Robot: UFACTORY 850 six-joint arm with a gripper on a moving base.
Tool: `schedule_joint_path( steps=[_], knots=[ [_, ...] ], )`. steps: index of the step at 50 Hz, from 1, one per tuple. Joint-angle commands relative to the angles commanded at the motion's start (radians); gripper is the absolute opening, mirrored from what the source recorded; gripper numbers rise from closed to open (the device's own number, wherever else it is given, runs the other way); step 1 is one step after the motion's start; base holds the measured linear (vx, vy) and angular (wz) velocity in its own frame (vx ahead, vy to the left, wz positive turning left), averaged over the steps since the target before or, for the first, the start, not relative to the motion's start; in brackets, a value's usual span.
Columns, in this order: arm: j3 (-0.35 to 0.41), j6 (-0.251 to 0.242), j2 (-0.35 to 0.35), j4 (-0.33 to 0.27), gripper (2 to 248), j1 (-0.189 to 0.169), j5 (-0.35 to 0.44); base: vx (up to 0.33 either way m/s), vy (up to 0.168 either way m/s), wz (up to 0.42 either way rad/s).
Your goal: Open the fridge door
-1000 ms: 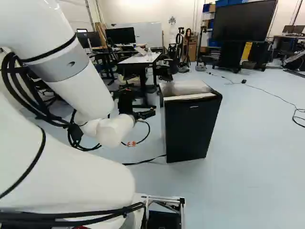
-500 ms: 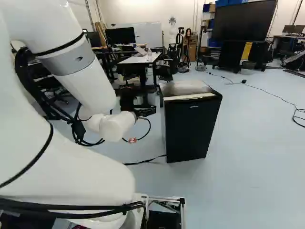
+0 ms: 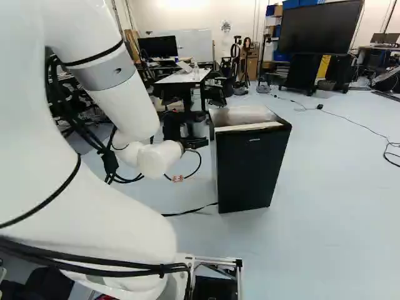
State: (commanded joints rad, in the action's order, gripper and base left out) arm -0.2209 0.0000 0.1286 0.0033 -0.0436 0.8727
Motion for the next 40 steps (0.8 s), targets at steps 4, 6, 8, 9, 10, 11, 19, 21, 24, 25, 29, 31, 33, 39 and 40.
schedule_joint_path(
  steps=[4, 6, 8, 9, 10, 11, 19, 21, 24, 25, 29, 31, 33, 39, 40],
  knots=[
    [-0.011, 0.000, -0.012, 0.004, 247, -0.009, 0.000, 0.000, 0.000, 0.000],
    [-0.017, 0.000, -0.018, 0.006, 247, -0.013, 0.000, 0.000, 0.000, 0.000],
    [-0.023, 0.000, -0.024, 0.008, 247, -0.018, 0.000, 0.000, 0.000, 0.000],
    [-0.026, 0.000, -0.028, 0.009, 247, -0.020, 0.000, 0.000, 0.000, 0.000],
    [-0.029, 0.000, -0.031, 0.011, 247, -0.022, 0.000, 0.000, 0.000, 0.000],
    [-0.032, 0.000, -0.034, 0.012, 247, -0.025, 0.000, 0.000, 0.000, 0.000],
    [-0.056, 0.000, -0.059, 0.024, 247, -0.043, 0.000, 0.000, 0.000, 0.000],
    [-0.062, 0.000, -0.065, 0.027, 247, -0.047, 0.000, 0.000, 0.000, 0.000],
    [-0.073, 0.000, -0.076, 0.032, 247, -0.054, 0.000, 0.000, 0.000, 0.000],
    [-0.076, 0.000, -0.079, 0.034, 247, -0.056, 0.000, 0.000, 0.000, 0.000],
    [-0.090, 0.000, -0.094, 0.040, 247, -0.063, 0.000, 0.000, 0.000, 0.000],
    [-0.097, 0.000, -0.101, 0.043, 247, -0.066, 0.000, 0.000, 0.000, 0.000],
    [-0.105, 0.000, -0.108, 0.046, 247, -0.069, 0.000, 0.000, 0.000, 0.000],
    [-0.126, 0.000, -0.130, 0.057, 247, -0.075, -0.001, 0.000, 0.000, 0.000],
    [-0.130, 0.000, -0.133, 0.059, 247, -0.076, -0.001, 0.000, 0.000, 0.000]
  ],
)
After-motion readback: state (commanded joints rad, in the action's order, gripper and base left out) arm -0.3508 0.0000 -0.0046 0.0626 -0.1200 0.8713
